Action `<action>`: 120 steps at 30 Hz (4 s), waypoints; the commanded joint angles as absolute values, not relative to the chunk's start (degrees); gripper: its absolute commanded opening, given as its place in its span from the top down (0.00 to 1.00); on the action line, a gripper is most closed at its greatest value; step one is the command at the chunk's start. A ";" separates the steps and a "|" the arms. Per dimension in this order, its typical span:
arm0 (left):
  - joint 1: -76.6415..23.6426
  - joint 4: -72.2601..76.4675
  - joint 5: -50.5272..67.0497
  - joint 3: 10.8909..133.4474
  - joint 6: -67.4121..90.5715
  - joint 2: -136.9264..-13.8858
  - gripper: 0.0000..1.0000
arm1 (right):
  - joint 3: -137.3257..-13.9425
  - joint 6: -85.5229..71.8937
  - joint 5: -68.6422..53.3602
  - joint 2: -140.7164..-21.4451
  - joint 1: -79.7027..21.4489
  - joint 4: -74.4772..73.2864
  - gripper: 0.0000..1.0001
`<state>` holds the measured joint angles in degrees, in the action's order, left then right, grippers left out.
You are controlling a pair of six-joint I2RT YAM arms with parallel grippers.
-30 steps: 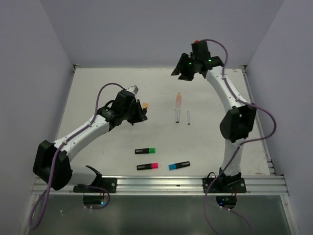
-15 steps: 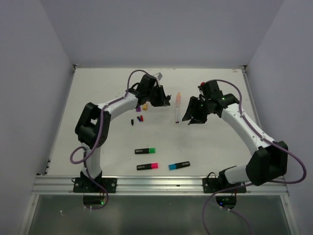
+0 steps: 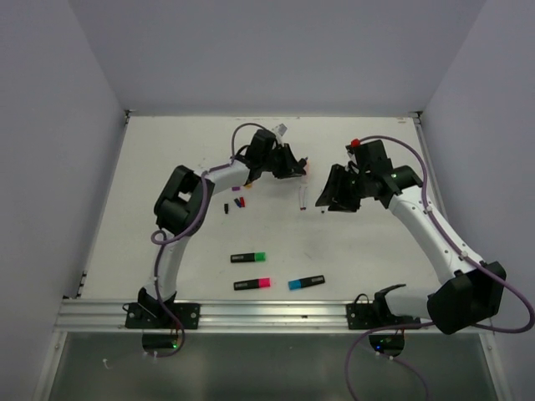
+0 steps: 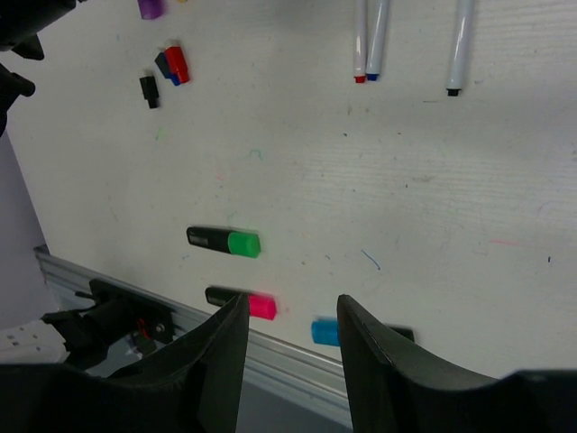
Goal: Open the pen caps
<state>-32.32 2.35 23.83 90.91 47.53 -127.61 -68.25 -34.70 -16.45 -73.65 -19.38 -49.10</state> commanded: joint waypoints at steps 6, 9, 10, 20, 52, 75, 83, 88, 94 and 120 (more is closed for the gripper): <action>-31.29 18.46 26.46 93.51 53.44 -131.83 1.00 | -68.46 -31.91 -17.14 -71.89 -18.90 -52.29 0.52; -30.85 18.54 24.62 93.34 53.61 -132.45 1.00 | -68.73 -31.64 -16.70 -72.25 -18.81 -52.56 0.52; -30.85 19.42 24.09 92.38 53.61 -132.10 1.00 | -68.82 -31.64 -16.61 -72.42 -18.90 -52.56 0.52; -30.23 20.66 22.68 91.76 53.70 -133.86 0.92 | -68.64 -31.55 -16.26 -73.30 -18.72 -52.56 0.52; -29.97 8.62 15.82 86.14 49.13 -129.73 0.35 | -70.92 -24.53 -15.12 -76.81 -18.02 -56.60 0.52; -29.18 -22.76 7.37 63.40 33.40 -85.29 0.32 | -67.33 -20.56 -18.36 -83.24 -32.96 -57.31 0.49; -31.11 -25.57 8.96 45.98 29.45 -73.49 0.39 | -67.76 -22.15 -19.42 -79.63 -32.96 -56.25 0.49; -32.08 -28.38 8.70 43.69 28.56 -73.48 0.33 | -68.82 -22.85 -19.77 -79.37 -32.87 -55.90 0.49; -34.45 -28.48 9.75 41.23 33.38 -69.18 0.34 | -68.29 -23.03 -19.42 -78.66 -32.96 -55.81 0.49; -50.27 -26.80 7.65 50.61 41.84 -89.11 1.00 | -67.24 -21.97 -17.49 -77.26 -32.96 -56.60 0.48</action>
<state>-49.74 -25.82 9.41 46.06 42.44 -87.07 -66.61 -22.87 -17.50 -79.29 -32.99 -56.18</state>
